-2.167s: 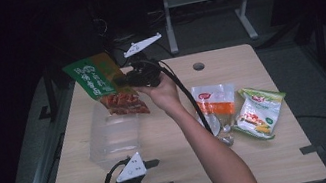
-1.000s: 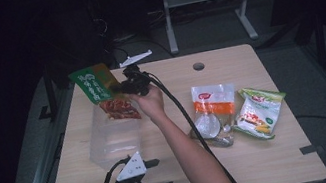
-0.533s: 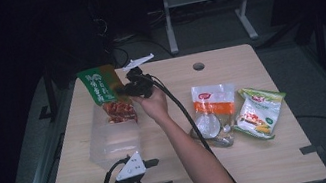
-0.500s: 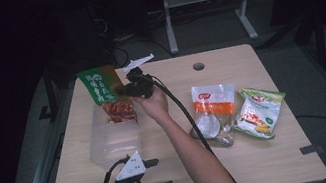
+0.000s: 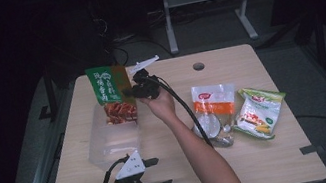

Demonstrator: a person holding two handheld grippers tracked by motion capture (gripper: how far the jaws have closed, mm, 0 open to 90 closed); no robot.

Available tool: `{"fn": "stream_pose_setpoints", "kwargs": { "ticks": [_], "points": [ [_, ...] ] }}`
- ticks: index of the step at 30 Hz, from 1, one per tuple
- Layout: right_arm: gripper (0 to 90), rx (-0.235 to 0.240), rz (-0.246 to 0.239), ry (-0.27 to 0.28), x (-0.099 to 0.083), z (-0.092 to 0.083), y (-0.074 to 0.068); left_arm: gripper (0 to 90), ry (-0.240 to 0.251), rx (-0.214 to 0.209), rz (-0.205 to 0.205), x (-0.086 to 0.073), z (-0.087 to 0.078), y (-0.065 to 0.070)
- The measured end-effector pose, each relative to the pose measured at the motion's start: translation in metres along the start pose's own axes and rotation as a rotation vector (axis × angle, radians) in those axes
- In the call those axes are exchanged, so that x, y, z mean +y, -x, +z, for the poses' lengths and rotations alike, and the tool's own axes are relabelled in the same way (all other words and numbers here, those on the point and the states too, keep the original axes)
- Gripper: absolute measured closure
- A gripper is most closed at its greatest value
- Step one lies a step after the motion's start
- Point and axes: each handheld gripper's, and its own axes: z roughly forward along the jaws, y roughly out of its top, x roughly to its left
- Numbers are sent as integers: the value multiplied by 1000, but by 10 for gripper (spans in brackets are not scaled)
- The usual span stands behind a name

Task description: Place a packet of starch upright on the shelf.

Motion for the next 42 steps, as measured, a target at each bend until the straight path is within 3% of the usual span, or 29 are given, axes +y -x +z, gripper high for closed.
{"fn": "stream_pose_setpoints", "kwargs": {
  "ticks": [2, 12, 24, 33, 42],
  "points": [
    [748, -20, 2, -7, 0, -2, 1, 202, 1, 1, 1, 0, 0, 0],
    [499, -2, 37, -25, 1, -26, 8, 199, 2, 11, -4, 0, 0, -2],
    [451, 11, 38, -26, -8, -66, 5, 197, -4, 15, -7, 0, 4, -3],
    [432, 26, 65, -14, -20, -94, 8, 193, -5, 19, -2, 1, 4, -1],
    [399, 25, 74, -36, -29, -117, 11, 193, -9, 22, -13, 0, 3, -3]
  ]
}}
